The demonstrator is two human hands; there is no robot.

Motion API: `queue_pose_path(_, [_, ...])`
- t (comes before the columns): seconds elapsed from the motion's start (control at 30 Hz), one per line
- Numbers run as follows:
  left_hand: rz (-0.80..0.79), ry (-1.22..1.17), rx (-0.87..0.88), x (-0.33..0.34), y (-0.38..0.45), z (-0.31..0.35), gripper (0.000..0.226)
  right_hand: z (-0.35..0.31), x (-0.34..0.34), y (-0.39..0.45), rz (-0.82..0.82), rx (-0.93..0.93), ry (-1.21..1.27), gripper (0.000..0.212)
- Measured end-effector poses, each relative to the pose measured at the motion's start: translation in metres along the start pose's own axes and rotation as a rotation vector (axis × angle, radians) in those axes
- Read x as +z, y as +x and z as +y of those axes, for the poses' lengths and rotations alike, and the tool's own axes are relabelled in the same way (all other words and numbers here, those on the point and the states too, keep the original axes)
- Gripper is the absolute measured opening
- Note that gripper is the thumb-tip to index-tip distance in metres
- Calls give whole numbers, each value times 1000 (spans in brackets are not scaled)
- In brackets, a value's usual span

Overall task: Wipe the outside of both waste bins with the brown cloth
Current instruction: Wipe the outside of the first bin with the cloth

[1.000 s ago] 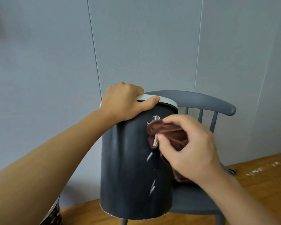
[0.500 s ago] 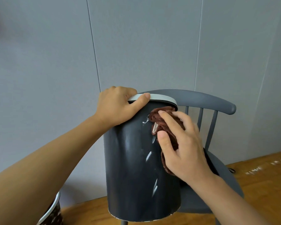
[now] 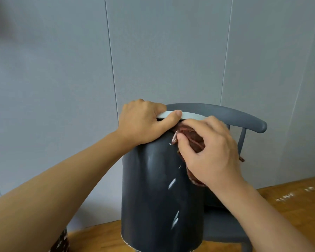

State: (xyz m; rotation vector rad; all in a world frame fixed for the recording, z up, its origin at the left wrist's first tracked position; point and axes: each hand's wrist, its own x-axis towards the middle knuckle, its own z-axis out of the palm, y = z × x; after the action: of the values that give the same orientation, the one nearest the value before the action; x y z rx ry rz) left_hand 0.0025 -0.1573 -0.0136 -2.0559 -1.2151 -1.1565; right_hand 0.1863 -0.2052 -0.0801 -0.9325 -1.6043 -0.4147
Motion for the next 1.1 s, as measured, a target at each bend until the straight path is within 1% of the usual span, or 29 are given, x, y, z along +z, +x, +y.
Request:
queue_pose_path(0.07, [-1, -3, -2, 2, 1, -1, 70, -3, 0, -12, -32, -45, 13, 30])
queue_pose_path(0.2, [7, -15, -17, 2, 1, -7, 67, -7, -5, -41, -215, -211, 51, 25])
queue_pose_path(0.27, [20, -10, -17, 1, 1, -7, 67, -3, -5, -30, -190, -178, 74, 24])
queue_pose_path(0.37, [25, -7, -4, 1, 0, -4, 67, 6, 1, -3, -33, -26, 65, 25])
queue_pose_path(0.43, [14, 10, -6, 1, 0, -3, 68, 7, 5, -1, 24, 29, 60, 27])
queue_pose_path(0.47, [11, 15, -12, 1, 0, -4, 68, 6, 6, -7, 14, 23, 68, 28])
queue_pose_path(0.6, [11, 2, -55, 0, 0, -8, 67, 0, -3, -33, -160, -127, 91, 28])
queue_pose_path(0.63, [14, -4, -56, 0, 0, -9, 66, 2, -5, -30, -168, -131, 93, 27])
queue_pose_path(0.7, [24, -12, -37, -1, -1, -9, 66, 7, -6, -14, -114, -59, 101, 26])
queue_pose_path(0.77, [28, -13, -15, -2, -2, -8, 65, 12, -3, 0, -34, 37, 74, 30])
queue_pose_path(0.83, [23, -9, -23, -1, -2, -8, 65, 8, -1, -3, -26, 59, 51, 30])
queue_pose_path(0.87, [19, -6, -36, -1, -1, -9, 66, 5, -2, -10, -61, 16, 49, 28])
queue_pose_path(0.97, [17, 6, -60, -1, -2, -13, 67, -5, -8, -32, -236, -185, 68, 27])
queue_pose_path(1.0, [21, 6, -58, -2, -3, -13, 67, -3, -10, -30, -251, -208, 63, 27])
queue_pose_path(1.03, [28, 7, -53, -2, -3, -13, 67, 0, -10, -23, -228, -186, 62, 26])
queue_pose_path(1.1, [30, 5, -37, -3, -3, -9, 66, 7, -6, -4, -118, -55, 56, 26])
